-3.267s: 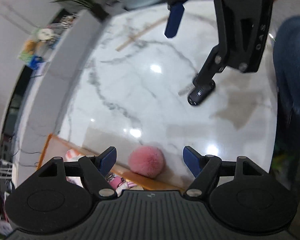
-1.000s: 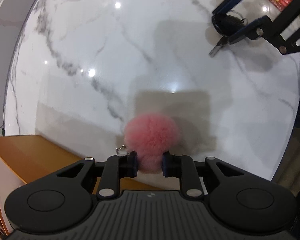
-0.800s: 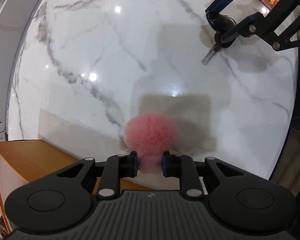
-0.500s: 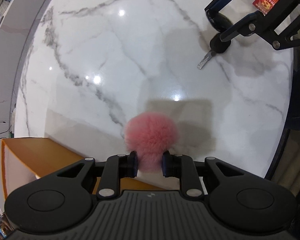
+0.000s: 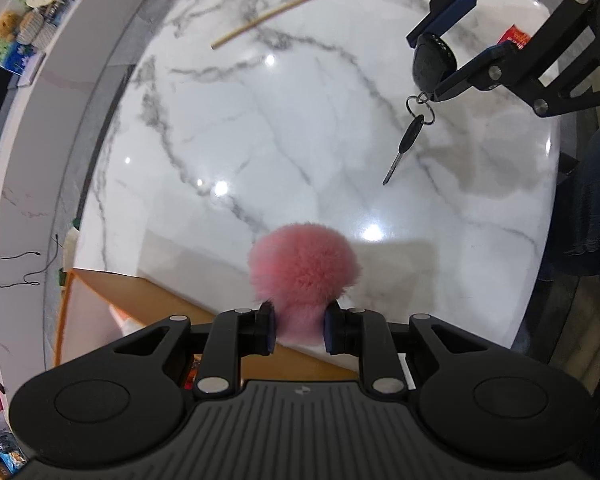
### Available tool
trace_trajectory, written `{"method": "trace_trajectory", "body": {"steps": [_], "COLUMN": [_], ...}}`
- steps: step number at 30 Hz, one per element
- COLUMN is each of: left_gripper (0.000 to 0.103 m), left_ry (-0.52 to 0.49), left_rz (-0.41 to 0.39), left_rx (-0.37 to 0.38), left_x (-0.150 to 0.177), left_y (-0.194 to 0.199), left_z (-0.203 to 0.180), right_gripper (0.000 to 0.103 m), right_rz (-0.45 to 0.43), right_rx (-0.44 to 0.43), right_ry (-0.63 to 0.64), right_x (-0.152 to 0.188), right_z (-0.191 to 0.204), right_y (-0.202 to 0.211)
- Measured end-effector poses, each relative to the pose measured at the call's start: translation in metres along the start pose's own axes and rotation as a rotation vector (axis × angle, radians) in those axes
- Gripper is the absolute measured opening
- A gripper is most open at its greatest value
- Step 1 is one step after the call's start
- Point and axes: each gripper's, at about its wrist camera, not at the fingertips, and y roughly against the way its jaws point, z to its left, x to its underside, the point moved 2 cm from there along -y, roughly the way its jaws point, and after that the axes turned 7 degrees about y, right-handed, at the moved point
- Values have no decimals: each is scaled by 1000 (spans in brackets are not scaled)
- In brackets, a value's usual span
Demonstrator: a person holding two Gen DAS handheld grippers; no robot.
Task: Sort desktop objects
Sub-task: 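Carry pink pompom with left tool while right tool carries car key to box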
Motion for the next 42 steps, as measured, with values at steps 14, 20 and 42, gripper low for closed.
{"method": "trace_trajectory", "body": {"steps": [14, 20, 42], "left_gripper": [24, 24, 24], "left_ry": [70, 115, 342], "left_rz": [-131, -188, -242], "left_rx": [-51, -74, -103], "left_x": [25, 47, 162], "left_y": [70, 100, 129], "left_z": [9, 19, 72], "right_gripper": [32, 32, 32], "right_rz": [-45, -71, -166], "right_rx": [100, 119, 87], "right_ry": [102, 163, 378], "right_x": [-44, -74, -205], "right_z": [27, 50, 151], "right_y": [73, 98, 118]}}
